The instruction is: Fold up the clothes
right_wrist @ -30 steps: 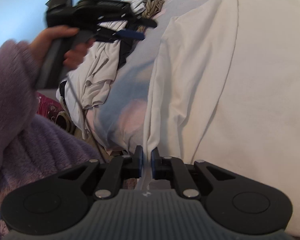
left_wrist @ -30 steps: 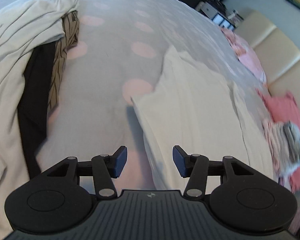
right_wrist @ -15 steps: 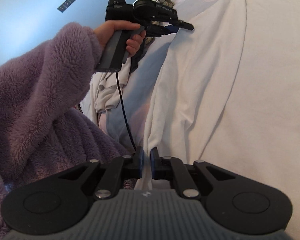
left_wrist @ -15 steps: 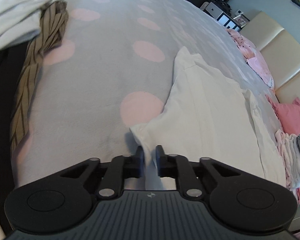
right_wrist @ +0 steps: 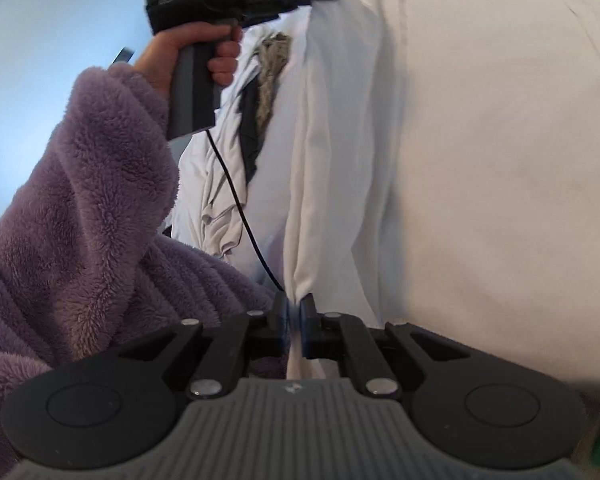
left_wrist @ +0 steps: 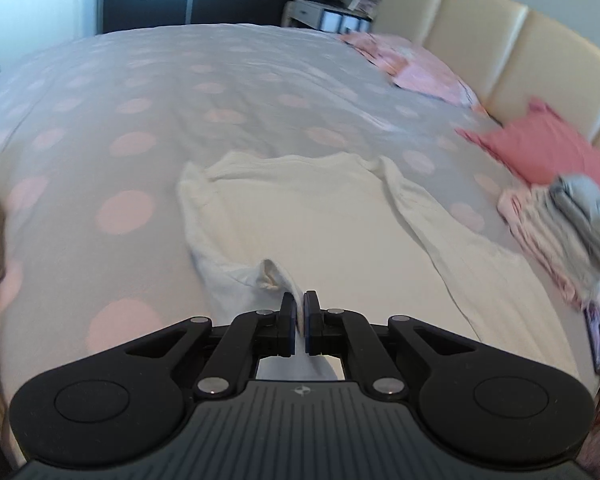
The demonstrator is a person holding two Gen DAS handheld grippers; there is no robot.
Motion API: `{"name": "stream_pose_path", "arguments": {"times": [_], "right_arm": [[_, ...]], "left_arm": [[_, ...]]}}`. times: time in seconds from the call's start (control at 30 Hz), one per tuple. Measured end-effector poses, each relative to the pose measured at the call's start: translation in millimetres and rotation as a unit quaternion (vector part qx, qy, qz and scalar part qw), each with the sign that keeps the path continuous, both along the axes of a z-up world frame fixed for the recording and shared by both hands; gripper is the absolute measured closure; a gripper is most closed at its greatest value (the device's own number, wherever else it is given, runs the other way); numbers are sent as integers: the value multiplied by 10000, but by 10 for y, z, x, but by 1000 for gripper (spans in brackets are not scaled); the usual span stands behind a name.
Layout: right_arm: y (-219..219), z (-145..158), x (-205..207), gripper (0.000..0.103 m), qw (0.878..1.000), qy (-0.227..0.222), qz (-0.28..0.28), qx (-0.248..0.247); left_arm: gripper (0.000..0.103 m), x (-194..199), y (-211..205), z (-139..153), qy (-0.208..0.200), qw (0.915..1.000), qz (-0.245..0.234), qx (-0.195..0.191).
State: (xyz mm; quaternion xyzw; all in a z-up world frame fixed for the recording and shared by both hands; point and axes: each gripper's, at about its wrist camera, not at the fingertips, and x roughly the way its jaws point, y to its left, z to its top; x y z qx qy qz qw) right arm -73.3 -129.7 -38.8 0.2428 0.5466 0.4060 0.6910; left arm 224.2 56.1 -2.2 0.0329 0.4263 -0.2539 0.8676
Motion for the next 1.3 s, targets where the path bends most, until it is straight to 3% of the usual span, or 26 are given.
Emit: {"name": "stream_pose_path", "arguments": {"times": [0.13,0.3,0.5,0.67,0.83,0.97,1.1,1.3], "right_arm": [[-156,-137,-45,96,9987,358,-330,-115],[-225,-277,-103,97,9959,491,-534,-541],[-311,-363,-162,98,9915,531,-664,-987],[-324,-446,-174,97,9872,519,-696,-1340],[-326,-465,-193,91,9825,449,-667,-1680],[-305,-439,-262,69,9841,347,-579,-1644],[-393,-365,-317,66,9827,0,-395,-1808],[-550,-377,-306,62,9816,-94,-324,-1879]], "left_arm": [[101,12,-411,-182,55,9985,-374,391],[101,3,-705,-473,143,9951,-634,745],[97,3,-767,-591,260,9952,-658,676],[61,-31,-758,-550,295,9964,-599,530],[58,-243,-565,-326,203,9979,-537,313],[58,-494,-373,-180,129,9982,-523,248],[58,-816,-157,-111,90,9984,-493,275],[58,-1341,140,-171,145,9968,-556,552]]}}
